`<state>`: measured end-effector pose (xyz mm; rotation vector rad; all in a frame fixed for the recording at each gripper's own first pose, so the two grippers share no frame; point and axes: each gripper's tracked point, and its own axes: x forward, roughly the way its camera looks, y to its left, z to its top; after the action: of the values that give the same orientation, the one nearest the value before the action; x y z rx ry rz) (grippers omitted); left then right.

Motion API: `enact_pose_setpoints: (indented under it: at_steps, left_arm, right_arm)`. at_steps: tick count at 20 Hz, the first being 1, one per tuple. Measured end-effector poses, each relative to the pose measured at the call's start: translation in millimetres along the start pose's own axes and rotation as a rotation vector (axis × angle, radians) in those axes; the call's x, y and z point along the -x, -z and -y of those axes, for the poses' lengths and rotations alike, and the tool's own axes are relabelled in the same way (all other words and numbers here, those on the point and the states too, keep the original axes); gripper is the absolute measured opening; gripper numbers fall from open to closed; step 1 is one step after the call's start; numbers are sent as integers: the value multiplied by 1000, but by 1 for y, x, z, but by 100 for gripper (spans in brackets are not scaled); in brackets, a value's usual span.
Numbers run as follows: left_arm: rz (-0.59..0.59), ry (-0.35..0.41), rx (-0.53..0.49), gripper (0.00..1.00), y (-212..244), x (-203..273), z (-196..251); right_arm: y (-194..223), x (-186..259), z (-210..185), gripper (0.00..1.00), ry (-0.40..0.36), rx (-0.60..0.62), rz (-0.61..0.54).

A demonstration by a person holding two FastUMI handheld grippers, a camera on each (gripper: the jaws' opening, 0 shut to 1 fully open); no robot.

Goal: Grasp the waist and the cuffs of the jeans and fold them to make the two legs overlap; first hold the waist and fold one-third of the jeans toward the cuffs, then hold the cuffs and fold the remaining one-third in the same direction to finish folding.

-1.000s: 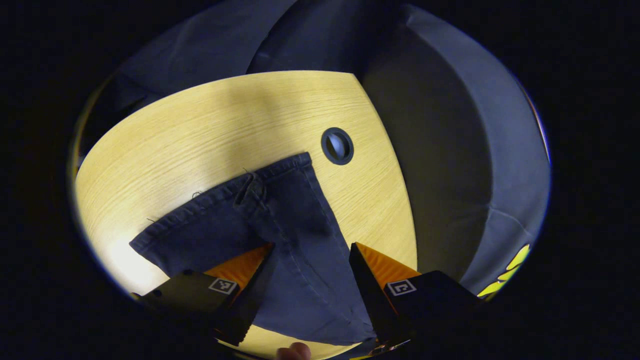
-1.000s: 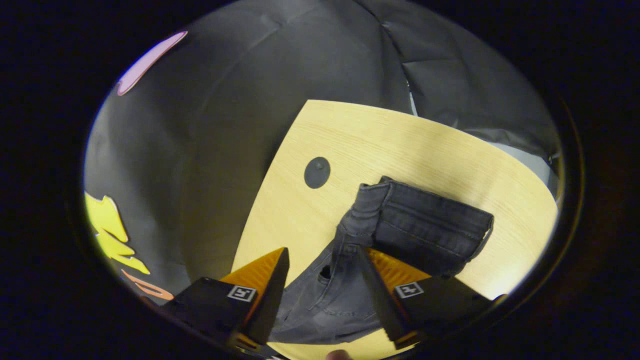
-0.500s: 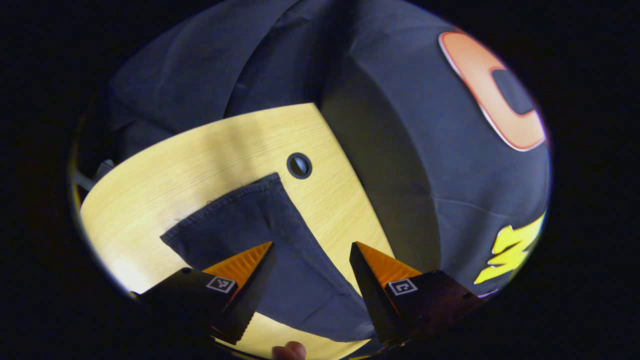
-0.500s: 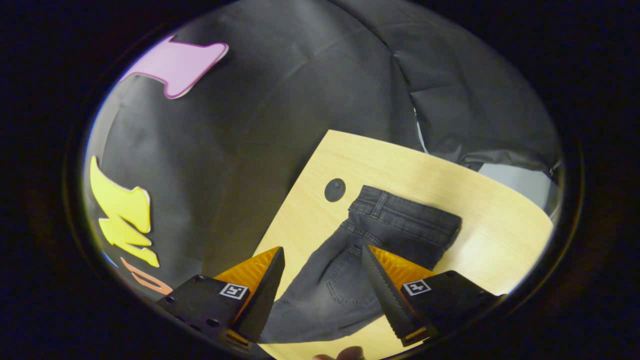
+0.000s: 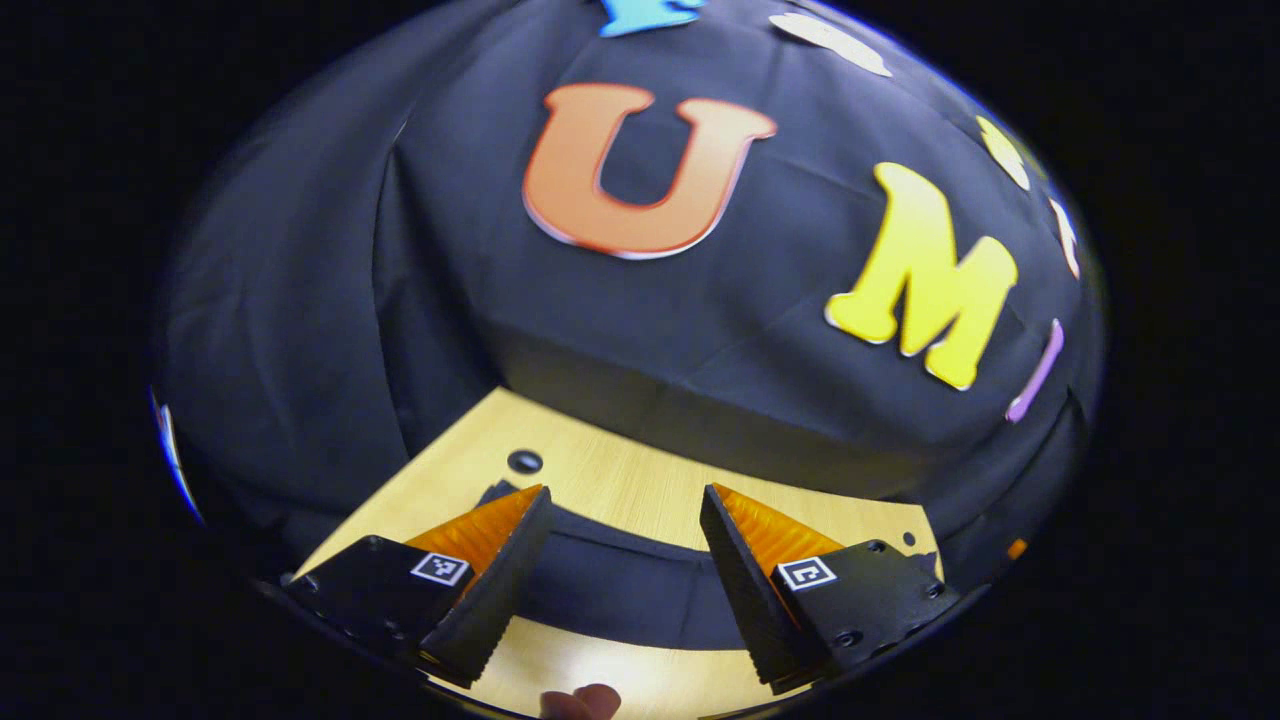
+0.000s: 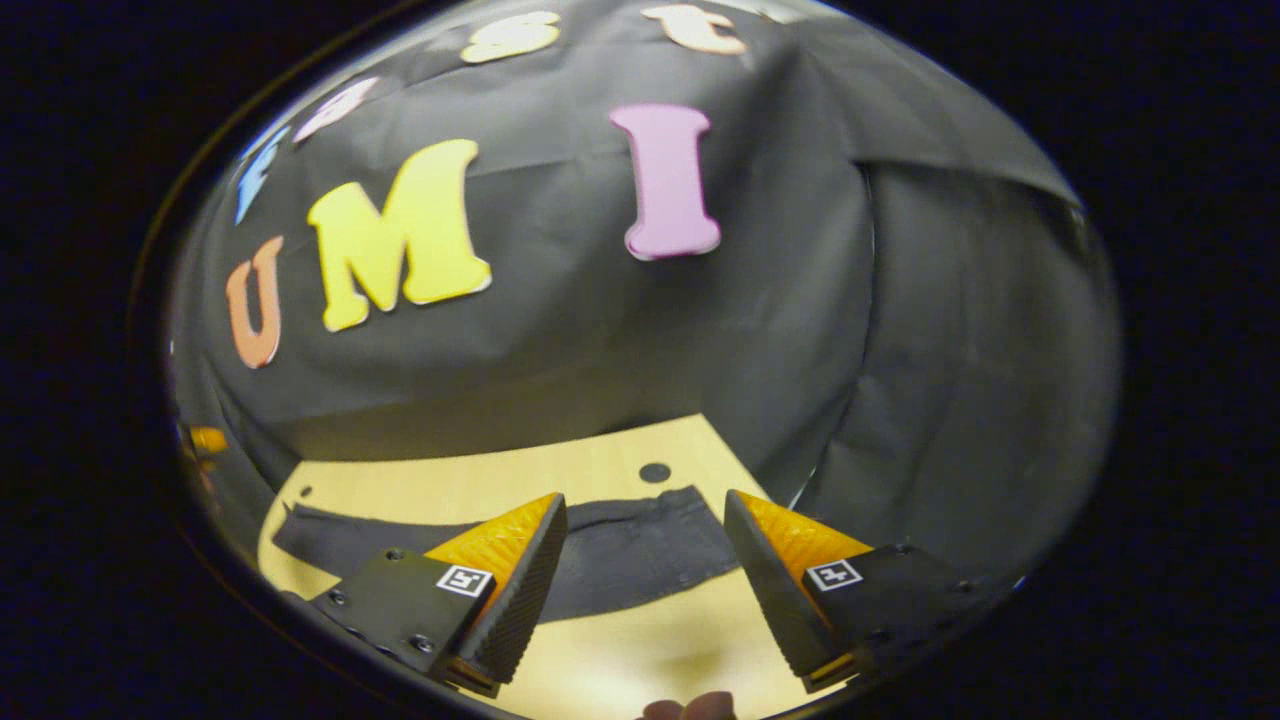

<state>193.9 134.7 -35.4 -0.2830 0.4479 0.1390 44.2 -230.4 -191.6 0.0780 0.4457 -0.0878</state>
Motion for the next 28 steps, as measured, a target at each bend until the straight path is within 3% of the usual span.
enact_pose_setpoints:
  at_steps: [4, 5, 8, 10, 13, 14, 15, 21, 28]
  left_arm:
    - [169, 15, -133, 96, 6, 53, 43]
    - [194, 6, -166, 96, 10, 64, 49]
    - [212, 21, -211, 95, 21, 84, 76]
    - [218, 33, -240, 95, 25, 90, 92]
    - [221, 37, -229, 95, 25, 93, 111]
    - [203, 34, -215, 100, 26, 94, 115]
    - [200, 25, -211, 96, 26, 94, 118]
    - [144, -40, -158, 95, 29, 90, 122]
    - [115, -94, -180, 96, 34, 92, 123]
  right_arm:
    - [5, 6, 3, 98, -5, -5, 98]
    - [11, 6, 6, 100, 3, 6, 89]
    - [35, 8, 9, 93, 19, -7, 46]
    - [56, 6, 26, 98, 35, -36, 8]
    - [80, -33, 40, 93, 27, -116, -44]
    - [88, -52, 44, 94, 32, -158, -58]
    - [101, -76, 50, 98, 42, -198, -81]
    - [168, -197, 86, 98, 106, -299, -173]
    - [188, -235, 91, 98, 108, -298, -210]
